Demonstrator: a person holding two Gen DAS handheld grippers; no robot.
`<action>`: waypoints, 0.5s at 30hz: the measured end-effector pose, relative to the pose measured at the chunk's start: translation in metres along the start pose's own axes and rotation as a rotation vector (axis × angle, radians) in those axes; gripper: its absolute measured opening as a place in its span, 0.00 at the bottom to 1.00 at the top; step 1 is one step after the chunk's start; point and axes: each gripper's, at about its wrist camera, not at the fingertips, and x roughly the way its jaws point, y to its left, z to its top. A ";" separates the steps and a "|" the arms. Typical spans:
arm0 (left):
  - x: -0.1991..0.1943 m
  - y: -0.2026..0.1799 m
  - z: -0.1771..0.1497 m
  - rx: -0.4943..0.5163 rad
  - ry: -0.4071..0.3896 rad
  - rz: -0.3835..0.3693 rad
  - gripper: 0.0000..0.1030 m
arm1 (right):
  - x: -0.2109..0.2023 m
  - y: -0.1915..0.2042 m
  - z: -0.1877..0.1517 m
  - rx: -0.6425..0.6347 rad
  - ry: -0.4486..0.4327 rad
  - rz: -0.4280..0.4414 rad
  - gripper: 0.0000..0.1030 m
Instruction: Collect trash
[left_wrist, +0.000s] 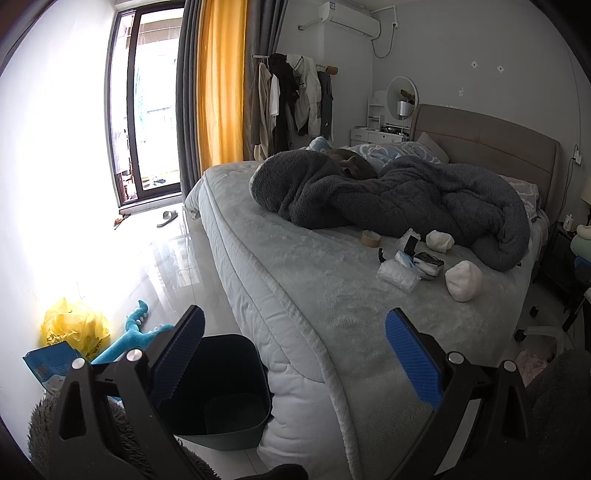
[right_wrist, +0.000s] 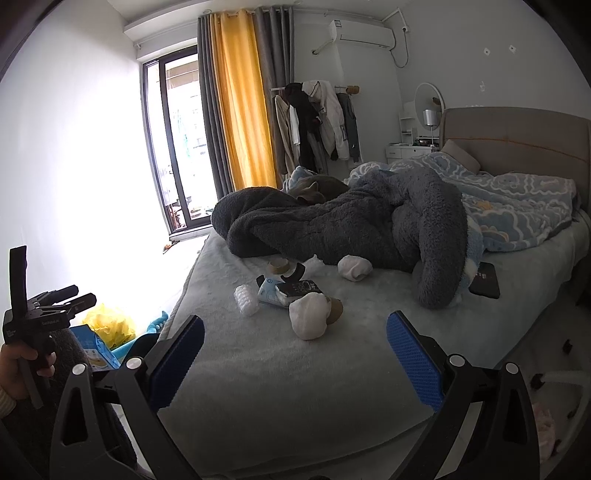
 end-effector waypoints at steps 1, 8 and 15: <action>0.000 0.000 0.000 0.000 0.000 0.000 0.97 | 0.000 0.000 0.000 0.000 0.000 0.000 0.97; 0.000 0.000 0.000 -0.001 0.001 -0.001 0.97 | 0.000 -0.001 -0.001 0.000 0.002 0.000 0.97; 0.000 -0.001 -0.001 0.001 0.002 -0.001 0.97 | 0.000 -0.001 -0.002 0.001 0.003 0.000 0.97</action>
